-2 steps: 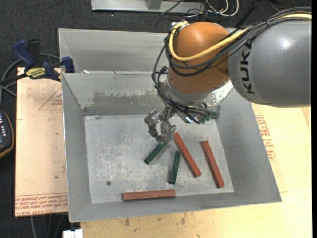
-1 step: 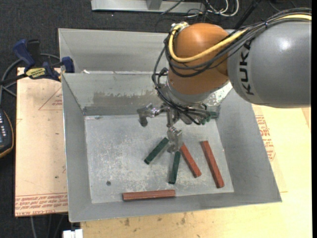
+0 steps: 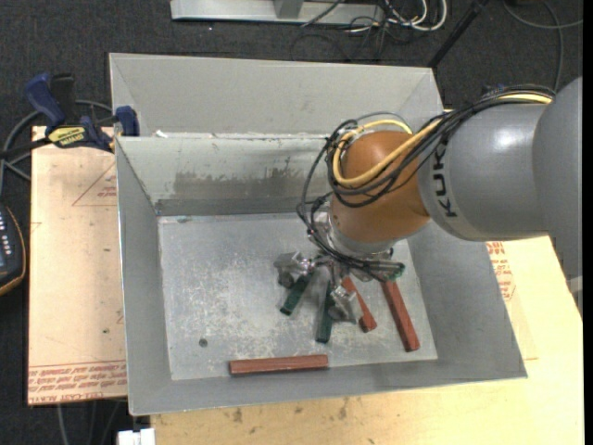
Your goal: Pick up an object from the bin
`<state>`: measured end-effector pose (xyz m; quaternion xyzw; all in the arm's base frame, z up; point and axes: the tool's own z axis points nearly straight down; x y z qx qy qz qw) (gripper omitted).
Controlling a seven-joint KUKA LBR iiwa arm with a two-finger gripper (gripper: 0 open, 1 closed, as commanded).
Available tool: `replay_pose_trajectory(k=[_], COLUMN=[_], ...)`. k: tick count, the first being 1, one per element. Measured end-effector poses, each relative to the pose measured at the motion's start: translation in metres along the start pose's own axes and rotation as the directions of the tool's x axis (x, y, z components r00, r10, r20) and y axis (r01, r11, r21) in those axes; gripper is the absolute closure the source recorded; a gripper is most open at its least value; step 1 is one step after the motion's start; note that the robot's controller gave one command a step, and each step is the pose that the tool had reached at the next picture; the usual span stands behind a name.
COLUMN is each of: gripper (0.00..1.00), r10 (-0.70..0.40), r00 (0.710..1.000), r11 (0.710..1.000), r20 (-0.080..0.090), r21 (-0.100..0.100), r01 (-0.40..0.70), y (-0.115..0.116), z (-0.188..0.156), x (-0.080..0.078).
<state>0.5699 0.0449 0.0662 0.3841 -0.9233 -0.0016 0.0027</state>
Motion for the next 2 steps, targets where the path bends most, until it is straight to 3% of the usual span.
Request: replay_pose_trajectory(k=[1,2], gripper=[1.0,1.0], r10=[-0.002,-0.051], r00=[1.0,0.999], r11=[1.0,0.999], r20=[0.005,0.012], r21=[0.004,0.011], r01=[0.002,0.051], y=[-0.001,0.022], z=[-0.008,-0.153], x=[-0.004,0.0])
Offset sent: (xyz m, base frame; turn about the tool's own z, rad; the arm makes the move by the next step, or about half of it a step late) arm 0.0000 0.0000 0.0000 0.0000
